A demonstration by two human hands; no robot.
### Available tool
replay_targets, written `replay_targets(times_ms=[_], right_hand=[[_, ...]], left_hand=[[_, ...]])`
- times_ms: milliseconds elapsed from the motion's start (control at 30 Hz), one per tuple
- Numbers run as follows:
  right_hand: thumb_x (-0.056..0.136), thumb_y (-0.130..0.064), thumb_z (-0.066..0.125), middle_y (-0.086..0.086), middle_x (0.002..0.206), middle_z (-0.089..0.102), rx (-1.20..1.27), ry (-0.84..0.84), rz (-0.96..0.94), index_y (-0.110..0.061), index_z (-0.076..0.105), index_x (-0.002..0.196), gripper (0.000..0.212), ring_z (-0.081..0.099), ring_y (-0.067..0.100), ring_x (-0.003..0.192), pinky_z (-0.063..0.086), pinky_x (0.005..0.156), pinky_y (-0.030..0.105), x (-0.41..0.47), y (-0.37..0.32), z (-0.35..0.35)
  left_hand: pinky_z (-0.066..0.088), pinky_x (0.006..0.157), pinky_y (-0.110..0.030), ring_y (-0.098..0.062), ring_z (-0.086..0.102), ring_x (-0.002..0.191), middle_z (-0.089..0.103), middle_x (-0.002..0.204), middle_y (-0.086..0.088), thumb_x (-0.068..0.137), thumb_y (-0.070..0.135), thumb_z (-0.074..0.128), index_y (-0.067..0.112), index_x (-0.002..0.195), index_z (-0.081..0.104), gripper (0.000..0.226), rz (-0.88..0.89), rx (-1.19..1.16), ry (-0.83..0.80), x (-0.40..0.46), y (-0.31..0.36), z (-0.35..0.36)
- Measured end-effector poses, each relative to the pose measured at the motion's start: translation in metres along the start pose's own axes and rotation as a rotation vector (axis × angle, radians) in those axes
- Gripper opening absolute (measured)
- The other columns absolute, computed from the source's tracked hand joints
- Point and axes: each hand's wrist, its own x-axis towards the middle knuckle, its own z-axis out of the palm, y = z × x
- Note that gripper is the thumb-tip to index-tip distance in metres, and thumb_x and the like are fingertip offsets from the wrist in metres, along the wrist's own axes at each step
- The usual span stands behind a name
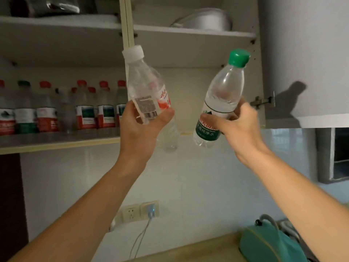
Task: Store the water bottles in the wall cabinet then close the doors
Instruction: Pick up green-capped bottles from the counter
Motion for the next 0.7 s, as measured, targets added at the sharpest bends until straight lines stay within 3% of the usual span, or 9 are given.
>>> replay_targets(times_ms=[133, 233, 433, 600, 700], right_hand=[[0.061, -0.024, 0.093, -0.008, 0.102, 0.076, -0.008, -0.007, 0.037, -0.029, 0.064, 0.113, 0.059, 0.073, 0.01, 0.093, 0.059, 0.079, 0.037, 0.048, 0.008, -0.005], [0.067, -0.019, 0.092, -0.012, 0.095, 0.076, -0.036, -0.05, 0.078, -0.027, 0.066, 0.109, 0.05, 0.073, 0.003, 0.085, 0.058, 0.073, 0.029, 0.066, 0.025, -0.004], [0.071, -0.022, 0.09, -0.008, 0.103, 0.074, -0.055, -0.146, 0.126, -0.026, 0.063, 0.114, 0.05, 0.07, 0.008, 0.094, 0.056, 0.075, 0.03, 0.106, 0.055, 0.006], [0.073, -0.031, 0.089, -0.003, 0.092, 0.075, -0.197, -0.297, 0.255, -0.022, 0.063, 0.106, 0.043, 0.073, 0.01, 0.071, 0.054, 0.047, 0.024, 0.151, 0.06, 0.014], [0.074, -0.033, 0.089, 0.002, 0.092, 0.075, -0.257, -0.332, 0.318, -0.02, 0.061, 0.107, 0.045, 0.074, 0.017, 0.074, 0.057, 0.051, 0.032, 0.169, 0.074, 0.025]], left_hand=[[0.054, 0.078, -0.024, 0.002, 0.07, 0.089, 0.073, 0.104, 0.014, 0.07, 0.042, 0.089, 0.03, 0.118, 0.062, 0.056, 0.057, 0.07, 0.012, 0.043, 0.006, 0.029], [0.05, 0.075, -0.02, 0.007, 0.067, 0.084, 0.072, 0.102, 0.013, 0.069, 0.041, 0.09, 0.028, 0.117, 0.062, 0.057, 0.022, 0.147, 0.009, 0.062, -0.007, 0.046], [0.044, 0.069, -0.015, 0.016, 0.062, 0.079, 0.069, 0.098, 0.017, 0.073, 0.045, 0.086, 0.037, 0.111, 0.058, 0.048, -0.052, 0.236, -0.03, 0.082, -0.051, 0.065], [0.047, 0.072, -0.026, -0.004, 0.066, 0.093, 0.072, 0.098, 0.015, 0.075, 0.045, 0.085, 0.035, 0.105, 0.067, 0.036, -0.197, 0.252, -0.104, 0.12, -0.061, 0.076], [0.053, 0.085, -0.035, -0.015, 0.067, 0.099, 0.074, 0.1, 0.008, 0.078, 0.039, 0.084, 0.032, 0.098, 0.069, 0.026, -0.323, 0.245, -0.153, 0.14, -0.074, 0.08]])
